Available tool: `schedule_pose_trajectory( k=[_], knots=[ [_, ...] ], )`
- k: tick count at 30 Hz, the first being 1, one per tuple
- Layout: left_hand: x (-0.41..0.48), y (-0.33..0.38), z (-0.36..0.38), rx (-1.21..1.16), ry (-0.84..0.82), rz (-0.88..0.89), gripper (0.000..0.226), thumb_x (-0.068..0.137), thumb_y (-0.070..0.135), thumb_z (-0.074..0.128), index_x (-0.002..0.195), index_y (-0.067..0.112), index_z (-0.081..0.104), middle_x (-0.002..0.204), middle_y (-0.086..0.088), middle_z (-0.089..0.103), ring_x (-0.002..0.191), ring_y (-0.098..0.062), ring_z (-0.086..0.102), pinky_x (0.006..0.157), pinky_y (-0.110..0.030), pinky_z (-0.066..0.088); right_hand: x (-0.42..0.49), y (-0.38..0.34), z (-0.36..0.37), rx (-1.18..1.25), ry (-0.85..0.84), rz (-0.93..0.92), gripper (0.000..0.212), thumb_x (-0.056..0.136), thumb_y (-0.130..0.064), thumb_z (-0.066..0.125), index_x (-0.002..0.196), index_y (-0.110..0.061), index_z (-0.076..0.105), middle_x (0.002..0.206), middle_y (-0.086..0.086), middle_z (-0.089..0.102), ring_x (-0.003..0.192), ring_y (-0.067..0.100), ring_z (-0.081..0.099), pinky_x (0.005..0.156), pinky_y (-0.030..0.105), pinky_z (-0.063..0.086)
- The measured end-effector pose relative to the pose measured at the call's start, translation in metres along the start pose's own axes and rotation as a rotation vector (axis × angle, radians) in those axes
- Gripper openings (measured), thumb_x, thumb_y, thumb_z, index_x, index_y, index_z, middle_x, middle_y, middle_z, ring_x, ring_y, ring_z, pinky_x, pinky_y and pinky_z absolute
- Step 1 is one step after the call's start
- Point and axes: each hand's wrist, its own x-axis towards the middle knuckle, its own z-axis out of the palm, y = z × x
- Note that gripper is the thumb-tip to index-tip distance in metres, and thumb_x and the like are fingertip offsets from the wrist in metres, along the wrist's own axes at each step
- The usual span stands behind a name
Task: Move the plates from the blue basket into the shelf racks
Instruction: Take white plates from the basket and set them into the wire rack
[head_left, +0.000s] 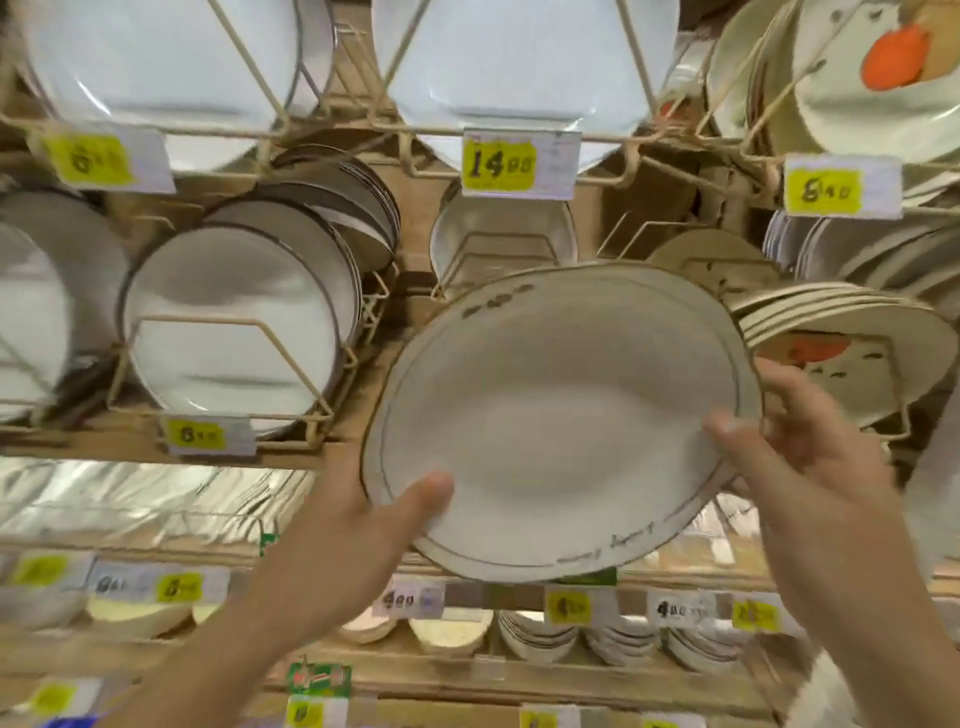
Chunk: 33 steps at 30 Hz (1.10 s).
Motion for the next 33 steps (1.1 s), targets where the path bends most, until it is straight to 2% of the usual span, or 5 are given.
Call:
schedule_pose_trajectory(
  k=[3,9,20,26,33],
  knots=[
    [0.012,0.041,-0.010,0.356,-0.042,0.475,0.021,0.087,0.036,0.059,0.094,0.057,0.059,0.068,0.029,0.062,0.057,0.002,0.057,0.050,-0.003,0.037,0.036,-0.021,-0.024,-0.348,-0.249,-0.350,0.047,0.089,-0.012,0.055,0.117,-0.050,0.058,0.103,-0.023,0.067,0.090,0.003,0.066,0.077,0.023,0.053],
    [0.045,0.078,-0.015,0.734,0.182,0.958,0.047,0.083,0.021,0.047,0.126,0.041,0.044,0.096,0.012,0.068,0.082,-0.015,0.057,0.070,-0.025,0.045,0.073,-0.029,-0.045,-0.444,-0.310,-0.623,0.048,0.086,-0.006,0.050,0.129,-0.030,0.053,0.107,-0.027,0.060,0.090,-0.001,0.058,0.073,0.004,0.040],
    [0.128,0.015,0.025,0.483,0.306,0.722,0.039,0.082,0.007,0.066,0.121,0.007,0.065,0.115,0.004,0.063,0.106,-0.013,0.062,0.088,-0.024,0.048,0.115,0.062,0.032,-0.278,-0.093,-0.389,0.047,0.083,-0.010,0.063,0.130,-0.004,0.058,0.133,0.009,0.059,0.123,0.017,0.054,0.106,0.018,0.033],
    [0.180,0.007,0.026,0.530,0.359,0.507,0.021,0.086,0.012,0.064,0.105,0.021,0.066,0.098,0.002,0.070,0.094,-0.021,0.064,0.066,-0.023,0.037,0.172,0.088,0.058,-0.434,-0.024,-0.291,0.029,0.087,-0.019,0.059,0.115,-0.025,0.062,0.105,0.002,0.069,0.096,0.023,0.063,0.072,0.019,0.034],
    [0.247,0.000,0.024,0.472,0.329,0.463,0.055,0.082,-0.006,0.053,0.133,0.013,0.056,0.120,-0.009,0.065,0.113,-0.026,0.060,0.089,-0.012,0.039,0.215,0.113,0.072,-0.509,0.023,-0.161,0.035,0.099,-0.026,0.043,0.131,-0.036,0.054,0.108,-0.003,0.060,0.103,0.020,0.056,0.073,0.018,0.038]
  ],
)
